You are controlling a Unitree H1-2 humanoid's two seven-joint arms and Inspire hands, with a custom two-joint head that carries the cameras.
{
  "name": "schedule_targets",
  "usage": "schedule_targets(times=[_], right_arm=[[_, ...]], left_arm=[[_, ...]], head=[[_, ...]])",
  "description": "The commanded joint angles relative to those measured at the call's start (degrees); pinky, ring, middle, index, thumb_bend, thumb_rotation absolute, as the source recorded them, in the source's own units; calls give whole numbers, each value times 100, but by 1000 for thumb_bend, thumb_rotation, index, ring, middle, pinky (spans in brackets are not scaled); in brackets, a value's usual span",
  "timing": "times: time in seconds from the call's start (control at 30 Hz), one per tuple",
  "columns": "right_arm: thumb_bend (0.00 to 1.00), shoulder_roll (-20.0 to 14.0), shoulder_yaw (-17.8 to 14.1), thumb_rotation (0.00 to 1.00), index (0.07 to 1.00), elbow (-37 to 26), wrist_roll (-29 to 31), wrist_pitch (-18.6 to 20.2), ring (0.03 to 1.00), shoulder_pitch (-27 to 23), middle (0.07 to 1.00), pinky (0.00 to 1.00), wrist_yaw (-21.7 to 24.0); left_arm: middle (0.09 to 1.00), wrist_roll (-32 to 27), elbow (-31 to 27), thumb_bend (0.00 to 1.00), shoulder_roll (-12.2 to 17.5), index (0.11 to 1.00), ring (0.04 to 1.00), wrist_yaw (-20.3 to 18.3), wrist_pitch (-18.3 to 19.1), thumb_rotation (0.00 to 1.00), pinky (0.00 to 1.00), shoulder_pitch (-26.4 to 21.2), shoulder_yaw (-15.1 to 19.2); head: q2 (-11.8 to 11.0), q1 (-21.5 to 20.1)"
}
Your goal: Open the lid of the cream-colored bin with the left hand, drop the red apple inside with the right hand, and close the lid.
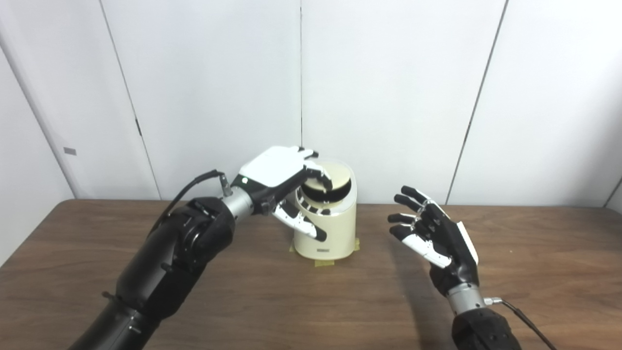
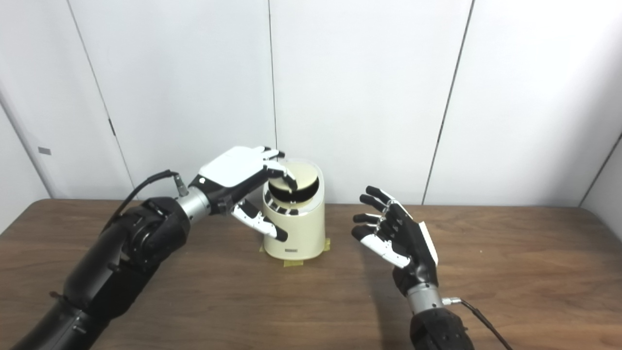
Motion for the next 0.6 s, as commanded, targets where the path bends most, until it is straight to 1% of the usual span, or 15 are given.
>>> schedule_targets(times=[0.0,0.07,0.3,0.47,0.57], right_arm=[[902,45,-9,321,779,-277,2,-90,616,-191,779,530,-54],[894,49,0,317,779,-310,-19,-63,620,-187,780,533,-72],[879,13,1,315,782,-225,8,-178,616,-204,781,534,-17],[888,51,24,317,779,-354,-21,-101,606,-187,777,528,-53],[883,59,35,315,779,-402,-43,-88,602,-173,775,526,-65]], left_arm=[[780,-22,23,970,40,772,956,144,-15,497,1000,-201,98],[789,-71,58,968,25,777,965,108,-1,496,1000,-173,111],[796,-60,110,949,-12,778,959,95,11,478,1000,-55,64],[805,-107,231,945,-75,783,954,162,-24,462,1000,-7,44],[811,-90,328,935,-126,787,953,278,-70,446,1000,30,22]], head=[[15,-3],[24,-15],[61,-45],[80,-62],[107,-79]])
